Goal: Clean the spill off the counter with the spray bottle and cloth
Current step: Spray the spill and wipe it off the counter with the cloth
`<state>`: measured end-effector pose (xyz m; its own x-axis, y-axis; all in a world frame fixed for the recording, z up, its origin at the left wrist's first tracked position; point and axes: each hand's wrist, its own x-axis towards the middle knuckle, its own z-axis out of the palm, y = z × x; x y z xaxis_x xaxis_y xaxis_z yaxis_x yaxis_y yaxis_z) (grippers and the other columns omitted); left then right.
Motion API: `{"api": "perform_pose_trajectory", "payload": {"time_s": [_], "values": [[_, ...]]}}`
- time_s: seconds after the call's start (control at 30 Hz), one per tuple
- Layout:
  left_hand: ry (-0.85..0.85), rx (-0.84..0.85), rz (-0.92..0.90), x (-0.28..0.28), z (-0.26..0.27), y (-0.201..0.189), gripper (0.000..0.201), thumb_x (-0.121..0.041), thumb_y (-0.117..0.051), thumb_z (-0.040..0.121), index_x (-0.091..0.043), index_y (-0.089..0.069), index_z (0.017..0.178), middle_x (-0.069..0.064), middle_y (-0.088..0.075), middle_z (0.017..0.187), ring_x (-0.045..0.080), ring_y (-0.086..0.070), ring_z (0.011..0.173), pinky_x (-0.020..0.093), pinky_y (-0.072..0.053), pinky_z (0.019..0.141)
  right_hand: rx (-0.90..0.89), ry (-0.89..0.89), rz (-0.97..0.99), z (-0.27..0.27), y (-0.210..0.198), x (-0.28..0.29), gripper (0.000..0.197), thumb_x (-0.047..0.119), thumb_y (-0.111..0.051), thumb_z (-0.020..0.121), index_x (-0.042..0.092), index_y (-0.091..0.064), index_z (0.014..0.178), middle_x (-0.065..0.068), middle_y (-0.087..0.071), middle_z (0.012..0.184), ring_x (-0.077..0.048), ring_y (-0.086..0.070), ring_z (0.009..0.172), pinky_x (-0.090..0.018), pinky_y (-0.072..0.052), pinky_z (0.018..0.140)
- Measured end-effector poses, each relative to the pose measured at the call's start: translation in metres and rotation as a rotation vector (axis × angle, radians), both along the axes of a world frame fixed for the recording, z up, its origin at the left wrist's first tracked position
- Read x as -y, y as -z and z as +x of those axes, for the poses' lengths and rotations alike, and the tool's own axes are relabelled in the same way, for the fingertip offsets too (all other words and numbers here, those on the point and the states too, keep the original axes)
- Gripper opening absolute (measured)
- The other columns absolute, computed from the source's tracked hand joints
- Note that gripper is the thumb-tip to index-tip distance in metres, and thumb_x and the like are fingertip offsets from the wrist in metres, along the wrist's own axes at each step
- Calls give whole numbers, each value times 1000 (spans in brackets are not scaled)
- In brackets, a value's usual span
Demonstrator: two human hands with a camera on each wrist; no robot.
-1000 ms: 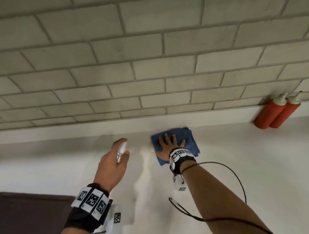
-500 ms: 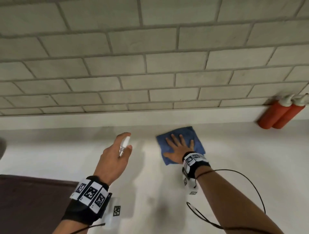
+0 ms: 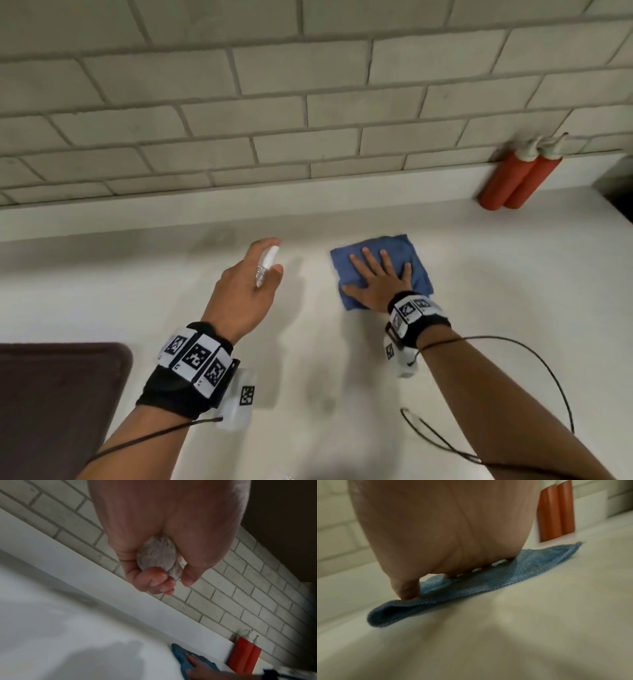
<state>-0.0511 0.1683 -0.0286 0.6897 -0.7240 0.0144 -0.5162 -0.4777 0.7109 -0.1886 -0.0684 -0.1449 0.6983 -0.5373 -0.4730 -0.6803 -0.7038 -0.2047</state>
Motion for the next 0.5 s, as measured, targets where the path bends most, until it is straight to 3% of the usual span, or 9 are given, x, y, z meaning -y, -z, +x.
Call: {"api": "perform_pose_trajectory", "payload": {"time_s": [0.1,0.2,0.3,0.4,0.5], "values": [[0,9,21,-3,-12,2,34,-36,-51,100,-49,-44,131,-7,-62,80,14,-60,73,33,-46,71,-12,166,20,8,-5,51,82,77,-29,90,43,7,155,14,20,164,-26,17,151,-70,5,114],[-6,15,45,-10,-19,3,35,-35,-51,100,-48,-45,132,-5,-61,76,16,-59,70,32,-46,69,-18,212,21,23,-4,57,78,70,-29,94,38,7,156,8,19,165,-33,17,150,-74,2,112],[-29,7,54,-17,-22,5,35,-35,-51,100,-49,-45,131,-4,-60,75,18,-59,68,33,-48,69,-2,177,-3,30,-3,31,75,64,-27,96,36,6,157,6,19,165,-33,18,150,-73,5,112],[-47,9,42,-21,-24,6,35,-35,-50,100,-48,-45,132,-8,-58,75,15,-57,69,33,-45,70,16,35,18,19,1,-13,77,66,-26,95,37,10,156,7,23,164,-31,21,150,-71,10,112],[-66,15,23,-20,-32,5,35,-34,-51,100,-47,-45,132,-9,-57,75,15,-57,71,33,-43,70,37,-111,6,-7,8,-72,76,70,-15,93,36,13,156,7,24,163,-30,23,149,-71,13,111]]}}
